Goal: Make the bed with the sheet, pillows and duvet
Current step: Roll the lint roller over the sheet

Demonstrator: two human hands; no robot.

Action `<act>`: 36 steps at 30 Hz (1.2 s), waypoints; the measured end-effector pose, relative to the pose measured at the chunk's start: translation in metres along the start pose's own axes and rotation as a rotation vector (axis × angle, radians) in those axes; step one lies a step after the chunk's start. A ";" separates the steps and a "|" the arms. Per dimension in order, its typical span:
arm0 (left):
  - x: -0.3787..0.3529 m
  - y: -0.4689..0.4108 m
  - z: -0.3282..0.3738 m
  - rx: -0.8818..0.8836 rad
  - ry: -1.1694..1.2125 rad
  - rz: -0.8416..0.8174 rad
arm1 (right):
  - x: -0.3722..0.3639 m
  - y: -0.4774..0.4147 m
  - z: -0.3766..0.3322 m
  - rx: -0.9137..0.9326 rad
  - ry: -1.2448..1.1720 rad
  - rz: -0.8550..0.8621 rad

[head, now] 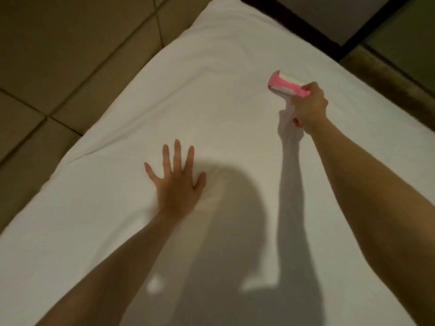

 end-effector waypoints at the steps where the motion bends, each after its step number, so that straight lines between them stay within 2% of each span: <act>1: -0.001 -0.001 0.000 0.003 -0.014 0.010 | 0.000 -0.014 -0.007 0.012 0.001 0.008; 8: -0.003 -0.002 -0.002 -0.008 -0.046 0.075 | -0.011 -0.073 -0.040 0.061 -0.008 0.056; 17: -0.002 -0.003 -0.001 -0.005 -0.070 0.152 | -0.024 -0.116 -0.041 0.089 -0.008 0.129; 32: -0.007 -0.004 -0.002 0.001 -0.065 0.115 | -0.031 -0.074 -0.020 0.050 -0.111 0.078; 36: -0.006 -0.004 -0.001 0.008 -0.045 0.106 | -0.025 -0.048 -0.012 0.072 -0.058 0.064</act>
Point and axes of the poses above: each hand's wrist, its own y-axis away from the middle knuckle, its own x-axis out of the back of the hand, z = x × y, the point moved 9 cm from there along -y, towards the middle knuckle, and after that the axes turned 1 degree about z, right-handed, at the moved point
